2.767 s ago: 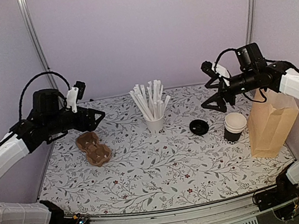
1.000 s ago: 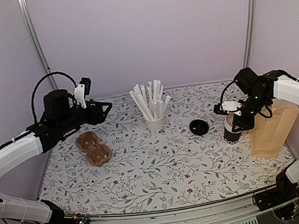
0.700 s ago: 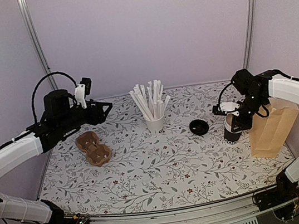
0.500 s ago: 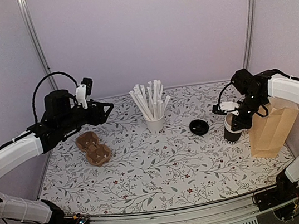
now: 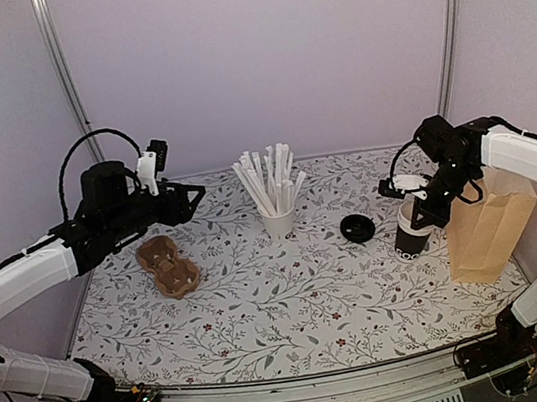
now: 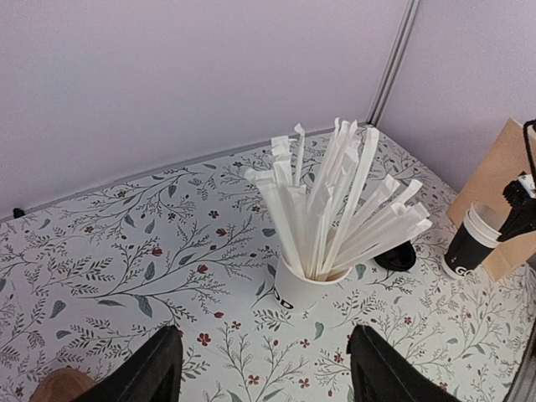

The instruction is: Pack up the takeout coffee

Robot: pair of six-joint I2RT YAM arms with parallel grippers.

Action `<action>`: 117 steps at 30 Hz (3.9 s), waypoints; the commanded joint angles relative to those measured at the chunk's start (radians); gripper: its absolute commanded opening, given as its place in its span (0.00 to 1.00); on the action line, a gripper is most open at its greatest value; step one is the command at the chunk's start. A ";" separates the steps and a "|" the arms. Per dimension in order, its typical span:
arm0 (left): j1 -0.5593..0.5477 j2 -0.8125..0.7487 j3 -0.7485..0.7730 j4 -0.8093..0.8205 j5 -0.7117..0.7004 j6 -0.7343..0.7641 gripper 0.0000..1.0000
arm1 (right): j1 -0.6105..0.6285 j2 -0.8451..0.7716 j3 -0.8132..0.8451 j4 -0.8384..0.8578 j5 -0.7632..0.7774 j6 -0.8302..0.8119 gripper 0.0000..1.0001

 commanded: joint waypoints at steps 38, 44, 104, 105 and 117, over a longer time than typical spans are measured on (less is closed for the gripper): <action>-0.373 -0.065 -0.309 0.285 -0.113 -0.812 0.77 | 0.624 0.368 0.465 0.249 -0.110 0.155 0.00; -0.373 0.000 -0.306 0.343 -0.061 -0.829 0.71 | 0.634 0.422 0.509 0.279 -0.106 0.231 0.00; -0.284 0.237 -0.399 0.654 0.148 -1.000 0.62 | 0.710 0.472 0.587 0.239 -0.091 0.173 0.00; -0.285 0.239 -0.401 0.667 0.152 -1.002 0.63 | 0.709 0.471 0.587 0.241 -0.090 0.173 0.00; -0.266 0.301 -0.431 0.801 0.209 -1.073 0.62 | 0.709 0.465 0.586 0.249 -0.079 0.173 0.00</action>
